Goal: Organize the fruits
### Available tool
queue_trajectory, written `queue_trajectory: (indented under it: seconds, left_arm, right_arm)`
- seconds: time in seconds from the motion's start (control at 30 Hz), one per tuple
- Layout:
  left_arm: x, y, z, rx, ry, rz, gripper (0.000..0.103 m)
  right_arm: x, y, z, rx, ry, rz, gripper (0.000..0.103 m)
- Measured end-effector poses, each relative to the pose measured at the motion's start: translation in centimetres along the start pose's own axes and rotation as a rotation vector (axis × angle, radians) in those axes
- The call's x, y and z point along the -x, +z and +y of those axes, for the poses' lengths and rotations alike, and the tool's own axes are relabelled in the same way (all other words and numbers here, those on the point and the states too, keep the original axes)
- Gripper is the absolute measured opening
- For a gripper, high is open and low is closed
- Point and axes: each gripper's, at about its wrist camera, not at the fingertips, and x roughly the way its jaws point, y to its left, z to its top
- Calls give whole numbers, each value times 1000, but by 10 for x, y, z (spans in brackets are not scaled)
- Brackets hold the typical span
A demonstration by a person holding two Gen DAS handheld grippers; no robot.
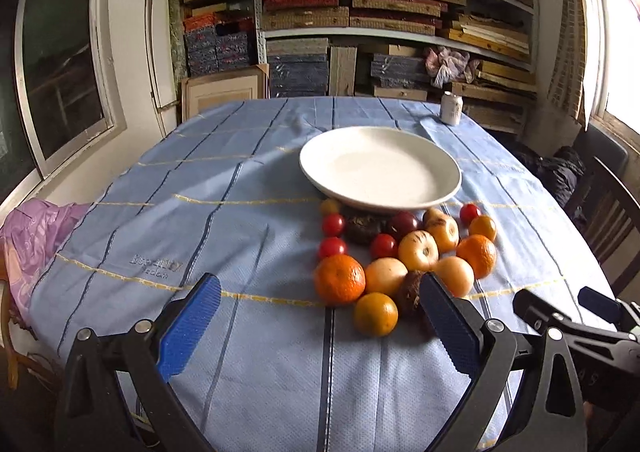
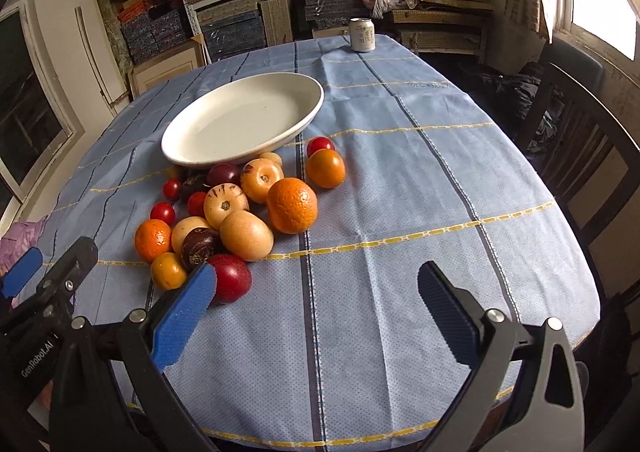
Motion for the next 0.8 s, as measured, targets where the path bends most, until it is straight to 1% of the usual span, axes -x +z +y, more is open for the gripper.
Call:
queue_trajectory:
  seconds: [0.13, 0.23, 0.33, 0.47, 0.63, 0.7, 0.8]
  left_arm:
    - [3, 6, 1, -11, -31, -19, 100]
    - [1, 9, -4, -43, -24, -12, 100]
    - [-4, 9, -9, -69, -12, 5, 100]
    - [-8, 11, -8, -56, -34, 7, 100]
    - [-9, 15, -9, -59, -37, -12, 100]
    - [-10, 17, -8, -51, -42, -11, 100]
    - [-10, 19, -7, -44, -67, -19, 100]
  right_arm:
    - [10, 4, -3, -27, 27, -46, 99]
    - [14, 7, -5, -44, 83, -66, 99]
    - [16, 11, -2, -20, 54, -62, 99]
    - [15, 13, -1, -6, 89, -58, 99]
    - [21, 16, 5, 41, 78, -90, 99]
    - [24, 16, 9, 73, 89, -95, 99]
    - [26, 18, 9, 78, 109, -108, 99]
